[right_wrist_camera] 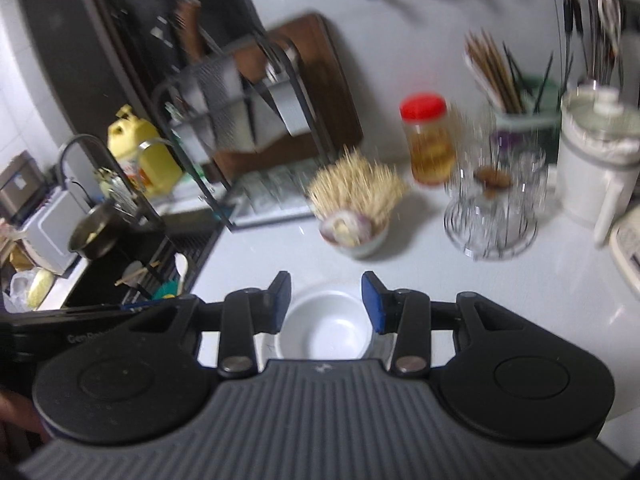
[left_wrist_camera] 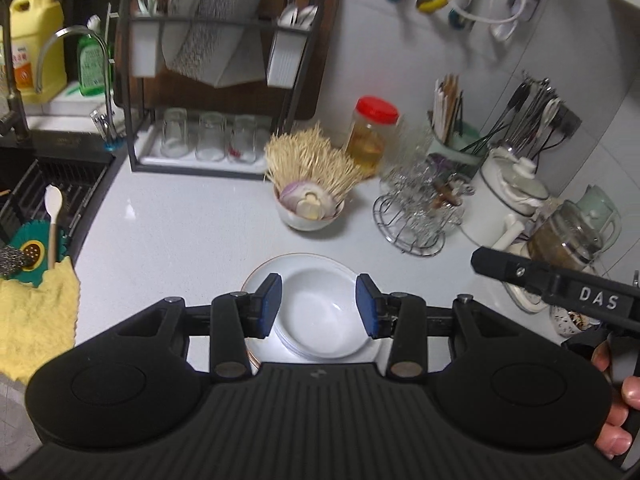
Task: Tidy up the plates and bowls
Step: 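Open both grippers and lift them away from the bowl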
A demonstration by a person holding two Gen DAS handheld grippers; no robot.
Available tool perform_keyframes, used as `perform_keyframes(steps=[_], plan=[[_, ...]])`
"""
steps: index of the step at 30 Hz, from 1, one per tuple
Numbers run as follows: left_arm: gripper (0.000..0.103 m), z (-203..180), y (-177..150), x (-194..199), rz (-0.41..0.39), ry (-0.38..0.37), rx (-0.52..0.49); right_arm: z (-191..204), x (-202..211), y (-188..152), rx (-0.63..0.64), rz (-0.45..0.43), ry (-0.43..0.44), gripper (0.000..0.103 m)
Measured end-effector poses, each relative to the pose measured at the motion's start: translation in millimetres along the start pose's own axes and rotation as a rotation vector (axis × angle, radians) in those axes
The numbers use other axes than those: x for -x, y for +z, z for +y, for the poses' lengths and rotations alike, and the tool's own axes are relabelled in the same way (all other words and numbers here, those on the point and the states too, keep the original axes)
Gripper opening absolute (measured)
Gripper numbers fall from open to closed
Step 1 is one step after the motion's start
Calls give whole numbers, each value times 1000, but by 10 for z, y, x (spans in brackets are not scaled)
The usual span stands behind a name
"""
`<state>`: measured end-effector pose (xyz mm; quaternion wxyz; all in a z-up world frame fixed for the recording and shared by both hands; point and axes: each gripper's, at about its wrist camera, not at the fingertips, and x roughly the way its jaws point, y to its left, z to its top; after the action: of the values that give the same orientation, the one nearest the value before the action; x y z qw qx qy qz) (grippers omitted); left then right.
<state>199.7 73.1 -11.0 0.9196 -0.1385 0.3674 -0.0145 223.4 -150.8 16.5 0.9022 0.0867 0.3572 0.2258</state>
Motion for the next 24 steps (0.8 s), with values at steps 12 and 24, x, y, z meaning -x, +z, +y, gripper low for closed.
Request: perform_keyframes(steps=[12,24], plan=[[50,-357,-543,855,-73,25,-16,234,917,-350,93,-147,18,42],[69,-615,-1052,1103,-70,36,-35,147,1316,-804,109,-180,-16,58]])
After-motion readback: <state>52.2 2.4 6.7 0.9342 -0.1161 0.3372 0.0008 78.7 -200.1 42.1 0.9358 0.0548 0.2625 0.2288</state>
